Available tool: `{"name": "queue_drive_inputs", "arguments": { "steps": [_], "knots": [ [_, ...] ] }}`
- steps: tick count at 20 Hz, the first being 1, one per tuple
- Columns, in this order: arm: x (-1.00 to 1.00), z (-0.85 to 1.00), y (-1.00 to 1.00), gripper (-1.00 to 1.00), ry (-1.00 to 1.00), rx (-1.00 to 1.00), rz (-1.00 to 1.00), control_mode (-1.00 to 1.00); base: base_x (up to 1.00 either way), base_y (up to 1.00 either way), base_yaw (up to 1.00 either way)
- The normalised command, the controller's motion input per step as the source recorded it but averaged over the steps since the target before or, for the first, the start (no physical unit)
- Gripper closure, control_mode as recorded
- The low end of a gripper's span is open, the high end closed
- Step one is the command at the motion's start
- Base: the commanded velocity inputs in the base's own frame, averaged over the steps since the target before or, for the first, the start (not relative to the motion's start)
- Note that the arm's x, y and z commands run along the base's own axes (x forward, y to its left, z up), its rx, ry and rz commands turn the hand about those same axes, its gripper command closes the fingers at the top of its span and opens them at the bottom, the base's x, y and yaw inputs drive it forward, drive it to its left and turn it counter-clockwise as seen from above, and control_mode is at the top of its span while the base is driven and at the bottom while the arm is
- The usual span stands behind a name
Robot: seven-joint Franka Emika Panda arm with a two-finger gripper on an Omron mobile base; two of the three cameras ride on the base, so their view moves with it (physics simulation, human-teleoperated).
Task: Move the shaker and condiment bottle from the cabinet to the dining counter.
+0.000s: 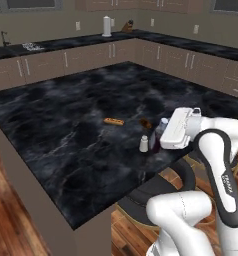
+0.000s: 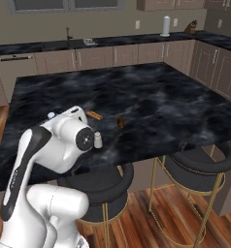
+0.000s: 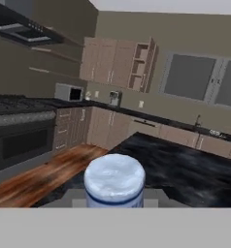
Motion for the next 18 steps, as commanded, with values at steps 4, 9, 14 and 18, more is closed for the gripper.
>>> {"name": "queue_drive_inputs", "arguments": {
  "steps": [4, 9, 14, 18],
  "knots": [
    [0.41, -0.42, -0.05, 1.0, 0.01, 0.0, 0.21, -1.0, 0.0, 0.0, 0.0],
    [0.55, -0.37, -0.01, 1.0, 0.14, 0.02, 0.23, -1.0, 0.0, 0.0, 0.0],
    [0.53, -0.34, 0.0, 1.0, 0.12, 0.0, 0.19, -1.0, 0.0, 0.0, 0.0],
    [0.45, -0.36, 0.0, 1.0, 0.05, 0.0, 0.05, -1.0, 0.0, 0.0, 0.0]
  ]
}}
